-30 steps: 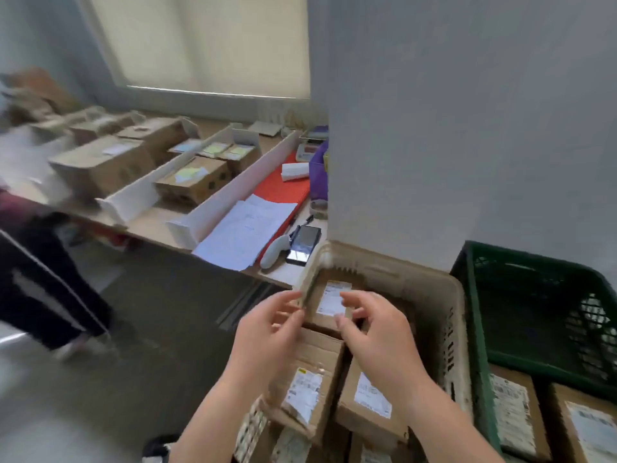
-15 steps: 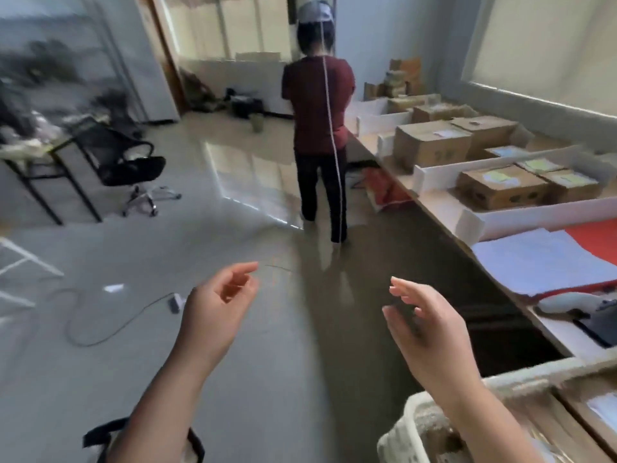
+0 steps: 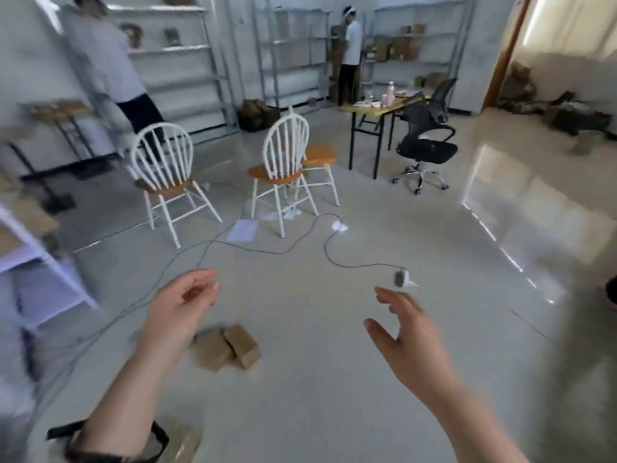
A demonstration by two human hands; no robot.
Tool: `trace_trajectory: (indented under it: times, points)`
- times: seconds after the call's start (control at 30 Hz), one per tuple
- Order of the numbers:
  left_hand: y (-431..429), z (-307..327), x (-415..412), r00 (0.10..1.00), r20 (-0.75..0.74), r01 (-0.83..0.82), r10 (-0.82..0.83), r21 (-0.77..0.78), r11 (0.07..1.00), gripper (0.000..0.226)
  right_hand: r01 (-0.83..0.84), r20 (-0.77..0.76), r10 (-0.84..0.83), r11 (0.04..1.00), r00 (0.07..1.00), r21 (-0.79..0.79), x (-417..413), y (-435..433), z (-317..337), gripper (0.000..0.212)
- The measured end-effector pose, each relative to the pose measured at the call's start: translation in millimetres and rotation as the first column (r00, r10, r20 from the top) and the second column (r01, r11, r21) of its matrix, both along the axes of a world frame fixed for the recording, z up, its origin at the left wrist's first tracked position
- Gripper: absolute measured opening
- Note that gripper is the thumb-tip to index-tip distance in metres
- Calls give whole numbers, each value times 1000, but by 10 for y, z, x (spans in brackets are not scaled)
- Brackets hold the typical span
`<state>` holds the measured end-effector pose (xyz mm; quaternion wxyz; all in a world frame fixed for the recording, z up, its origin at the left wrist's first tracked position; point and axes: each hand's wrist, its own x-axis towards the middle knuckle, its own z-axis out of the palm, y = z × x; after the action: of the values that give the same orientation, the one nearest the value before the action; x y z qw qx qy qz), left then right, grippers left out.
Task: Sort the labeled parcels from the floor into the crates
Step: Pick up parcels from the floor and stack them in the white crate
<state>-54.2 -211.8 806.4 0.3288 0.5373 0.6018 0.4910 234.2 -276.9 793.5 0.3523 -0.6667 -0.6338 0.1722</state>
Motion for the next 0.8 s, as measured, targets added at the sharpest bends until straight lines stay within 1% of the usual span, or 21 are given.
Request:
trace_trajectory:
  times: [0.1, 0.23, 0.3, 0.4, 0.47, 0.57, 0.6, 0.63, 0.67, 0.73, 0.8]
  points:
    - [-102, -73, -718, 986, -9, -166, 166, -4, 986, 22, -210, 3, 211, 976, 978, -49, -793, 481, -125, 48]
    - [-385, -185, -1454, 919, -38, -395, 393, -39, 918, 24, -426, 30, 433, 895, 901, -133, -1661, 888, -232, 45]
    - [-556, -283, -1749, 869, -60, -495, 492, -84, 865, 27, -508, 15, 519, 842, 855, -180, -2006, 1062, -294, 40]
    - [-777, -434, -2064, 781, -79, -624, 620, -132, 770, 18, -622, 16, 644, 745, 765, -242, -2481, 1330, -410, 31]
    - [-831, -547, -2217, 717, -94, -695, 690, -169, 699, 12, -680, 28, 713, 679, 700, -277, -2752, 1517, -503, 35]
    - [-777, -784, -2370, 620, -45, -769, 784, -235, 595, 12, -749, -31, 779, 590, 626, -301, -3045, 1851, -733, 38]
    - [-717, -886, -2394, 587, -50, -790, 808, -252, 559, 13, -764, -35, 798, 561, 601, -318, -3131, 1979, -816, 38]
    - [-639, -1014, -2405, 573, -65, -800, 817, -260, 541, 14, -774, -23, 815, 540, 579, -331, -3222, 2115, -927, 37]
    - [-543, -1178, -2400, 575, -101, -800, 812, -276, 532, 15, -779, 7, 831, 524, 556, -344, -3322, 2253, -1070, 36]
    - [-323, -1593, -2349, 612, -146, -769, 777, -340, 541, 17, -779, 110, 866, 488, 487, -393, -3529, 2473, -1431, 37]
    - [-143, -2094, -2294, 629, -121, -729, 768, -434, 529, 16, -759, 161, 899, 432, 408, -487, -3719, 2603, -1836, 41]
